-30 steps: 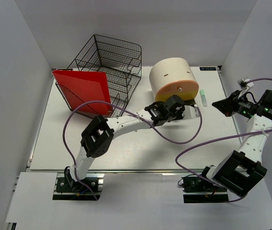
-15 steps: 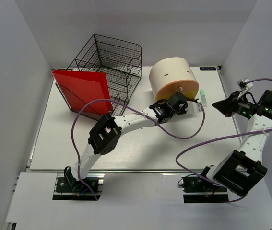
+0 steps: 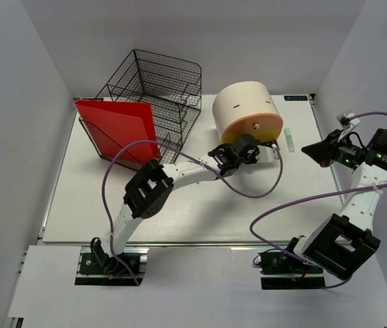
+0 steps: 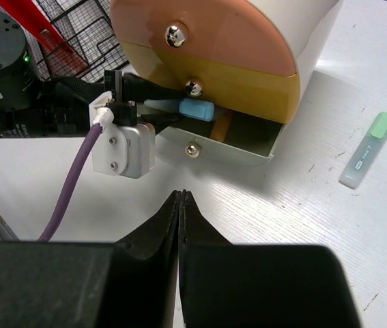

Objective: Organize the desk

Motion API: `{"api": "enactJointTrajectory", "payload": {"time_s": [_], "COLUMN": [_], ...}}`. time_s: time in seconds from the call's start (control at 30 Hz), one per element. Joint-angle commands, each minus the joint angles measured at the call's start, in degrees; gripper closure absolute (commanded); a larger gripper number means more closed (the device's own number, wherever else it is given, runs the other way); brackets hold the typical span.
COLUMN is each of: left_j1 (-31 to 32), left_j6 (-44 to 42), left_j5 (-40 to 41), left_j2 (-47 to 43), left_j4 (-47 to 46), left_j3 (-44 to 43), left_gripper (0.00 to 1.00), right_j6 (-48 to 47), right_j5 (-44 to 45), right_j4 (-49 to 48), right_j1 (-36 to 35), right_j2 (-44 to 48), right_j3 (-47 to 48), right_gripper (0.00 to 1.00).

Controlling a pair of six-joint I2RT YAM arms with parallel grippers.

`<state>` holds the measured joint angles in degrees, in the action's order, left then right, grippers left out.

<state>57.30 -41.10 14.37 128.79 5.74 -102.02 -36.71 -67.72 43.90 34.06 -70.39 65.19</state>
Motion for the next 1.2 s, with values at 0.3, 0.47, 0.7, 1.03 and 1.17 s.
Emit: {"api": "enactJointTrajectory", "payload": {"time_s": [0.3,0.47,0.7,1.03,1.17], "left_j1": [-0.08,0.45,0.97,-0.95,-2.89], "left_j6": [1.72,2.51,14.70,44.34,51.99], "left_j5": [-0.13,1.27,2.93,7.24,7.96], "left_j2": [-7.59,-9.61,-16.81,-35.96,-47.47], "left_j4": [-1.08,-1.52,3.66,16.33,14.75], "left_j3": [0.50,0.77,2.96,20.96,32.65], "left_gripper": [0.34,0.38,1.00,0.27,0.04], "right_j6": [-2.93,-4.24,-1.87,4.42,7.70], "right_j5": [-0.74,1.89,16.55,16.64,26.75], "right_j4": [2.07,1.46,-19.01,-14.09,-12.97], "right_j1": [0.04,0.04,-0.93,-2.95,-6.99], "right_j2": [0.52,0.69,4.56,-15.37,-22.93], "right_j3": [0.56,0.47,-8.40,3.62,11.86], "right_gripper": [0.96,0.88,0.11,0.24,0.50]}}
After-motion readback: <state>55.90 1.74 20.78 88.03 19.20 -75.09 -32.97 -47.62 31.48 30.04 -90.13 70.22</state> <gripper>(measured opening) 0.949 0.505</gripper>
